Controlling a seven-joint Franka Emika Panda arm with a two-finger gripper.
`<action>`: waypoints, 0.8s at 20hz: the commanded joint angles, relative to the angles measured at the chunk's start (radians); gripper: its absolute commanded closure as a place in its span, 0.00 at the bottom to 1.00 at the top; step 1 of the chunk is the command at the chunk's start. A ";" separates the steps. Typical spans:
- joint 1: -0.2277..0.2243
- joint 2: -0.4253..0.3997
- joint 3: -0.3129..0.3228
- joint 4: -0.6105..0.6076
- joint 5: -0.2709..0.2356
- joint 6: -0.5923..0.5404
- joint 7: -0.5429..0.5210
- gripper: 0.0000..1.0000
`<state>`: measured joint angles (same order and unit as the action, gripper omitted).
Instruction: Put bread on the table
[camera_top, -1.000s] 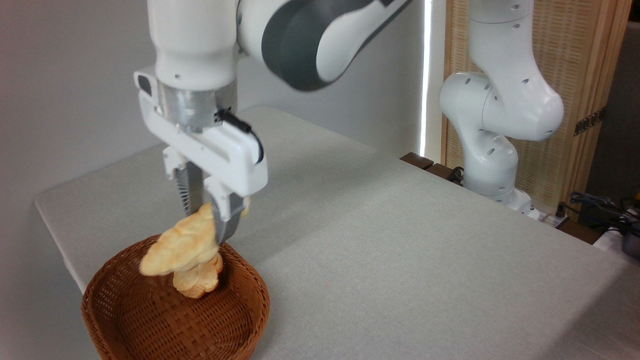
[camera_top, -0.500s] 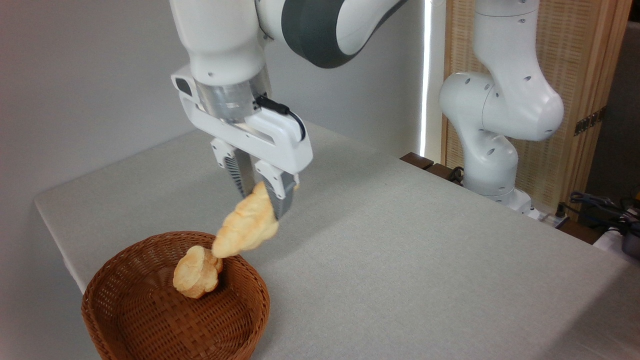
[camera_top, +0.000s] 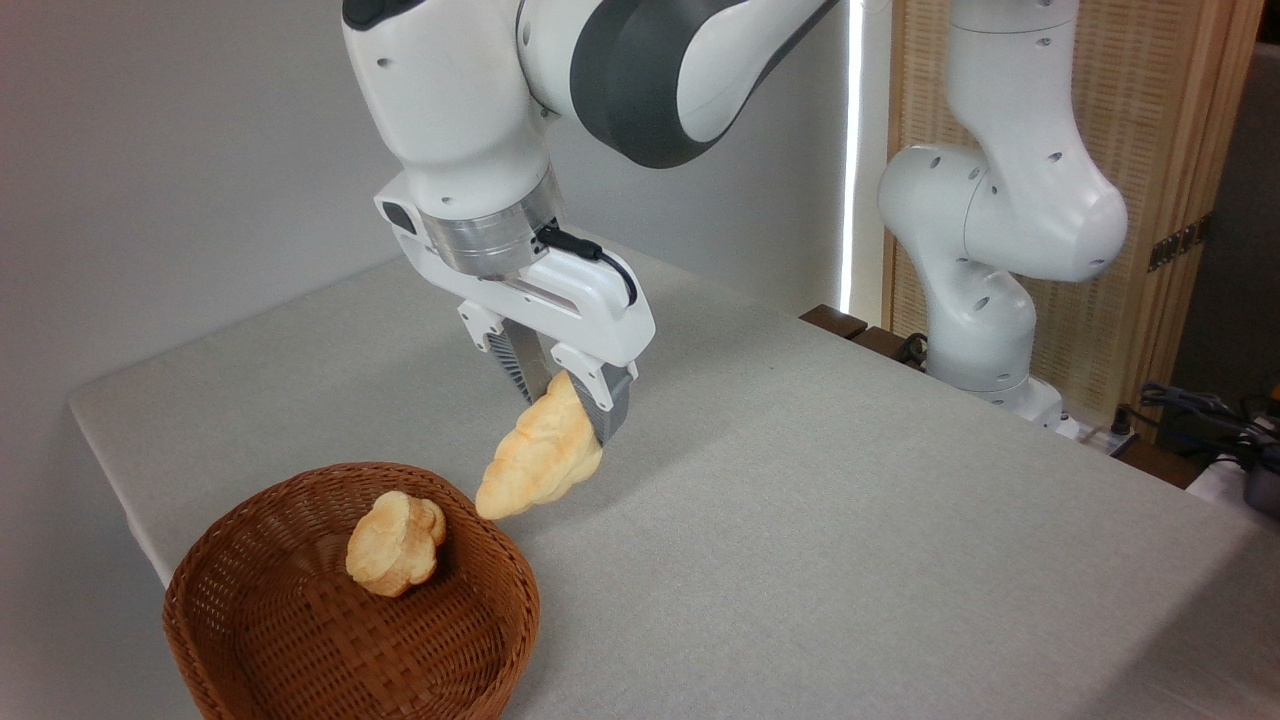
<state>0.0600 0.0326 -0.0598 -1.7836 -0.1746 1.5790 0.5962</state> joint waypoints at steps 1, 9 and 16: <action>-0.011 0.000 -0.005 -0.011 0.017 -0.028 -0.004 0.00; -0.011 -0.005 -0.005 -0.013 0.017 -0.027 -0.004 0.00; -0.012 -0.011 -0.006 0.001 0.064 0.151 0.056 0.00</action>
<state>0.0538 0.0354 -0.0690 -1.7880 -0.1632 1.6550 0.6197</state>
